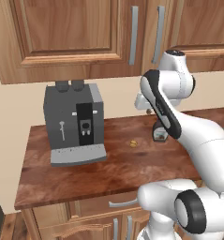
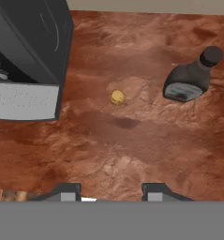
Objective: Pick the pan from the cabinet and place it on the stove. Then turn on the stove burner for the pan.
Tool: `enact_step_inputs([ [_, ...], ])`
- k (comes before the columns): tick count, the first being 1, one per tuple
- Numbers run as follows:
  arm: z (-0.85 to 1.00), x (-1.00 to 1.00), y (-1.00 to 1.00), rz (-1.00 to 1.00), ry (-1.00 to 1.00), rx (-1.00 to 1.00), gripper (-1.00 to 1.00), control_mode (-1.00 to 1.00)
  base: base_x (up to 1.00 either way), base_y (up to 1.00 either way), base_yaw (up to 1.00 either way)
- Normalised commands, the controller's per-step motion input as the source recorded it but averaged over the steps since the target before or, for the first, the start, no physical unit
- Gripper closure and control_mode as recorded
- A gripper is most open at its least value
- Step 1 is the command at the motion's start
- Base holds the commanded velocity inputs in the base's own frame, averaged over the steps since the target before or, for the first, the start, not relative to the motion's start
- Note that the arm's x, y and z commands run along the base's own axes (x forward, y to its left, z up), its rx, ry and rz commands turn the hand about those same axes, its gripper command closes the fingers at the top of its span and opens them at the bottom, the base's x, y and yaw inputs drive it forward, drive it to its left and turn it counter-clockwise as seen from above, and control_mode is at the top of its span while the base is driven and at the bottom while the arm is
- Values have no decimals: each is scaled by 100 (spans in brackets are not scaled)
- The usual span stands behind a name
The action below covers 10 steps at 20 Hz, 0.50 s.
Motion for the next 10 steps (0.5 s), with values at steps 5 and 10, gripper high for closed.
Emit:
enact_step_inputs([
  [5, 0, -29, -2, -2, -8, 0, -100, -100, 0, 0, 0],
  [10, 20, -37, -5, -11, -21, 0, -100, -100, 0, 0, 0],
])
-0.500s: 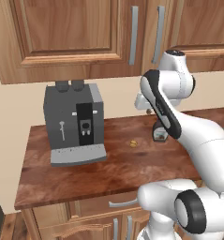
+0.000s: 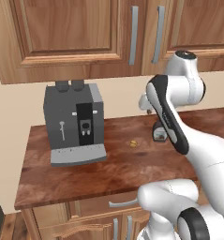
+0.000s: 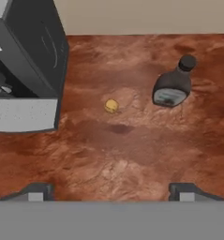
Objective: Pick the pan from the cabinet and place it on the stove. Then turn on the stove burner for the pan.
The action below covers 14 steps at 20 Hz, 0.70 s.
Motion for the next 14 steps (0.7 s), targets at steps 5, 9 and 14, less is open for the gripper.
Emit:
enact_step_inputs([
  [5, 51, -27, -12, -9, -30, 0, -100, -100, 0, 0, 0],
  [9, 68, -15, -5, -3, -34, 0, -100, -100, 0, 0, 0],
  [14, 49, -2, -1, 0, -38, 0, -100, -100, 0, 0, 0],
])
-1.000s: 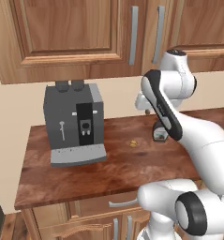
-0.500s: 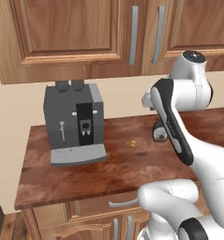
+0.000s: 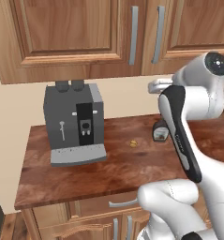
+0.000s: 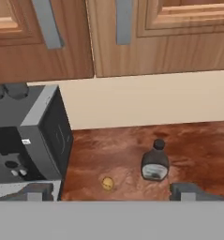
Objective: Pick the pan from the cabinet and place it on the stove. Then turn on the stove burner for the pan.
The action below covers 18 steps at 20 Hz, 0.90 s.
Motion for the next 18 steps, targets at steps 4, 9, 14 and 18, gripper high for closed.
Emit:
enact_step_inputs([
  [4, 29, 0, -1, 0, -44, 0, -100, -100, 0, 0, 0],
  [9, 16, 0, -5, 0, -39, 0, -100, -100, 0, 0, 0],
  [14, 36, 0, -4, 0, -32, -1, -100, -100, 0, 0, 0],
  [18, 49, 1, -8, 0, -25, 0, -100, -100, 0, 0, 0],
])
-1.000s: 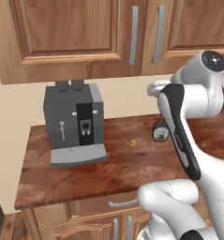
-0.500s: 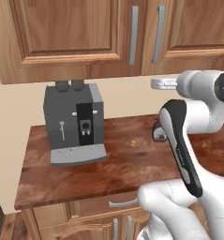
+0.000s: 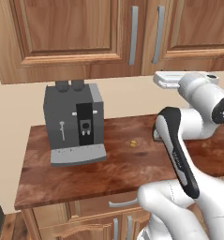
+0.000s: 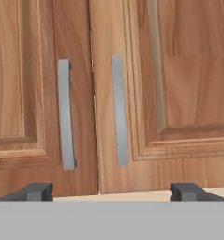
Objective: Pick the pan from the cabinet and place it on the stove. Then turn on the stove burner for the pan.
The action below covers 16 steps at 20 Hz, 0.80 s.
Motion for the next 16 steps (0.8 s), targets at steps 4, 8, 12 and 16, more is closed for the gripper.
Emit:
enact_step_inputs([
  [4, 49, 7, -11, -3, -16, 0, -100, -100, 0, 0, 0],
  [8, 39, 33, -7, -3, -8, 0, -100, -100, 0, 0, 0],
  [12, 18, 47, 0, -1, -3, 0, -100, -100, 0, 0, 0],
  [16, 10, 47, 0, 0, -1, 0, -100, -100, 0, 0, 0],
])
